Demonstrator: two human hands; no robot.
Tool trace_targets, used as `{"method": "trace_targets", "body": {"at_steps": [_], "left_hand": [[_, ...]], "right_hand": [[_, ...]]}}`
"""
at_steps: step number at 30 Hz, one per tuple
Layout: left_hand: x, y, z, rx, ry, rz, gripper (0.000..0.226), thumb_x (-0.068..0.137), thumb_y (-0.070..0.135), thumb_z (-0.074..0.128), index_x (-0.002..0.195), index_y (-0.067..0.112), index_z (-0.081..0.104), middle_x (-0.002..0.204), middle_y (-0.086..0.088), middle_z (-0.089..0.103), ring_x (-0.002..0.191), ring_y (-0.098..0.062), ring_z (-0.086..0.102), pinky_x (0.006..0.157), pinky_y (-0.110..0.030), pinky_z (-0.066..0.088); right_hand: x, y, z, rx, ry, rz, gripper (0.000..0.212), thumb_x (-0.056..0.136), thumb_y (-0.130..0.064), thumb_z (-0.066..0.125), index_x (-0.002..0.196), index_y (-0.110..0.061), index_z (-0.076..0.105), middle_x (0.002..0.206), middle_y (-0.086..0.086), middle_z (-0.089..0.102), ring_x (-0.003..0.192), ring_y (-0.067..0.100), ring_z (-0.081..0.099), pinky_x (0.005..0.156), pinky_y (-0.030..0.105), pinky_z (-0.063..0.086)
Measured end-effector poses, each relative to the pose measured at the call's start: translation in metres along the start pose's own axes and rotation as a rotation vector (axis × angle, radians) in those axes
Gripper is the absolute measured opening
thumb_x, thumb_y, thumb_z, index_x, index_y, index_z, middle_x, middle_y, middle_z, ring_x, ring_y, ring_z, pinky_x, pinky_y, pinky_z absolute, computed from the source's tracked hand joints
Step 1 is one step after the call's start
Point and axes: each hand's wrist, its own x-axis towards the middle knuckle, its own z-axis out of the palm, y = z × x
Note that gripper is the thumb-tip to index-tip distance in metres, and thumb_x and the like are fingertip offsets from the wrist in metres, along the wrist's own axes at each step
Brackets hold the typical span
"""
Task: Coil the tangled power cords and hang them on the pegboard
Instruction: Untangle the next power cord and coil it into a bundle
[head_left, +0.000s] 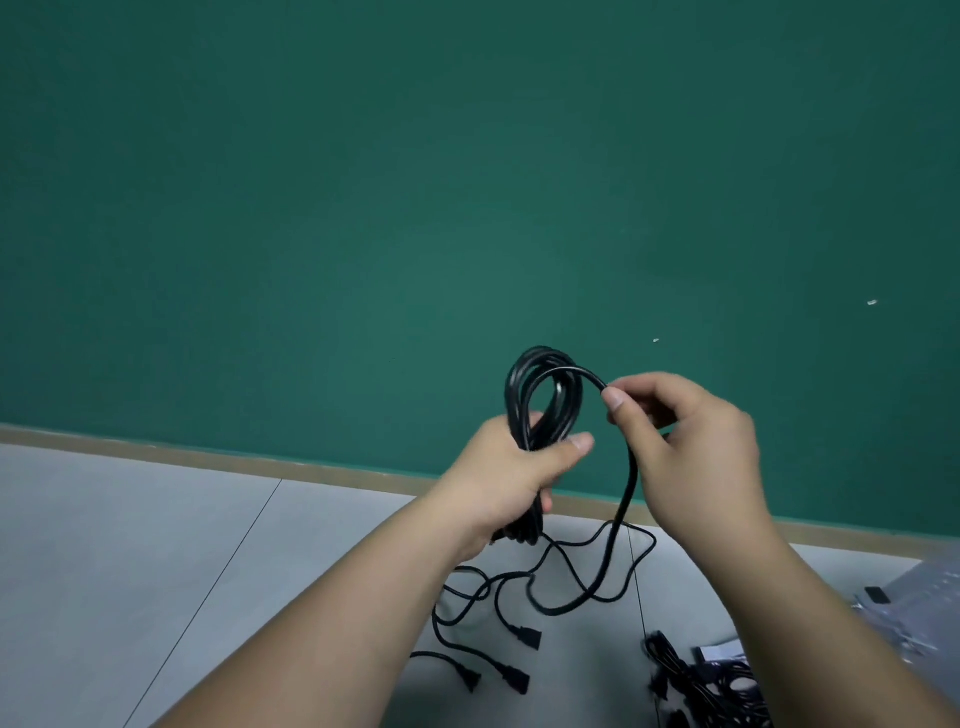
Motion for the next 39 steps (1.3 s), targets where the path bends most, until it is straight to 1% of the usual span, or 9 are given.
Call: {"method": "trace_targets", "body": {"at_steps": [7,12,17,23,26,29,32,36,39], "left_hand": [[-0.002,-0.008,0.010,0.010,-0.094,0.007,0.018,0.106,0.029,0.064,0.104,0.013,0.071,0.066,0.001,0.052,0.060,-0.018,0.056,0.064,-0.028,0.049],[-0.002,-0.008,0.012,-0.059,-0.157,-0.016,0.017,0.106,0.027,0.064,0.094,0.018,0.071,0.077,0.000,0.062,0.068,-0.019,0.059,0.071,-0.038,0.049],[-0.003,-0.007,0.020,-0.180,-0.244,-0.052,0.030,0.110,0.021,0.057,0.122,-0.005,0.067,0.115,-0.016,0.076,0.102,-0.025,0.075,0.079,-0.034,0.060],[-0.012,-0.007,0.024,-0.286,-0.345,-0.104,0.023,0.111,0.019,0.053,0.112,0.000,0.065,0.092,-0.017,0.072,0.087,-0.038,0.073,0.092,-0.049,0.060],[-0.012,-0.008,0.023,-0.249,-0.361,-0.095,0.029,0.112,0.029,0.052,0.104,0.003,0.062,0.081,-0.010,0.064,0.072,-0.031,0.068,0.089,-0.055,0.057],[-0.013,-0.008,0.023,-0.232,-0.360,-0.092,0.024,0.112,0.031,0.054,0.107,0.008,0.060,0.073,-0.002,0.052,0.063,-0.020,0.056,0.073,-0.043,0.060],[-0.012,-0.008,0.018,-0.170,-0.378,-0.042,0.018,0.109,0.023,0.059,0.096,0.012,0.056,0.071,-0.001,0.048,0.060,-0.019,0.053,0.062,-0.034,0.053],[-0.015,-0.005,0.014,-0.166,-0.402,-0.029,0.020,0.109,0.018,0.059,0.090,0.012,0.059,0.076,-0.005,0.060,0.066,-0.023,0.067,0.064,-0.033,0.056],[-0.016,-0.005,0.018,-0.203,-0.370,-0.039,0.016,0.108,0.019,0.061,0.092,0.016,0.062,0.068,-0.002,0.048,0.056,-0.018,0.054,0.063,-0.034,0.054]], "right_hand": [[-0.003,-0.007,0.008,-0.014,0.022,0.103,0.012,0.098,-0.031,0.075,0.086,-0.032,0.073,0.069,-0.019,0.070,0.074,-0.005,0.066,0.065,0.005,0.043],[-0.004,-0.004,0.011,-0.112,0.077,0.039,0.009,0.100,-0.028,0.072,0.091,-0.026,0.071,0.080,-0.013,0.068,0.077,0.001,0.063,0.067,0.009,0.042],[-0.003,0.003,0.014,-0.185,0.163,-0.099,0.008,0.100,-0.023,0.071,0.095,-0.017,0.072,0.086,-0.007,0.063,0.070,0.006,0.053,0.072,0.020,0.039],[-0.003,-0.001,0.015,-0.171,0.172,-0.155,0.006,0.103,-0.022,0.068,0.098,-0.018,0.069,0.093,-0.007,0.060,0.072,0.004,0.052,0.071,0.015,0.035],[0.002,0.001,0.014,-0.083,0.116,0.031,0.009,0.102,-0.026,0.069,0.093,-0.024,0.069,0.088,-0.008,0.065,0.073,-0.001,0.061,0.070,0.017,0.046],[0.007,0.006,0.011,0.149,0.017,0.260,0.010,0.101,-0.027,0.072,0.091,-0.023,0.073,0.079,-0.005,0.072,0.058,0.002,0.063,0.059,0.019,0.052],[0.012,0.010,0.005,0.370,-0.080,0.385,0.009,0.098,-0.025,0.076,0.093,-0.019,0.078,0.078,-0.002,0.076,0.066,0.009,0.064,0.062,0.031,0.052],[0.015,0.015,-0.002,0.667,-0.252,0.613,0.017,0.088,-0.031,0.081,0.098,-0.018,0.078,0.088,0.001,0.076,0.077,0.014,0.063,0.070,0.031,0.051],[0.012,0.016,0.003,0.810,-0.299,0.688,0.020,0.086,-0.031,0.080,0.101,-0.019,0.075,0.090,0.001,0.075,0.077,0.016,0.064,0.076,0.037,0.052]]}}
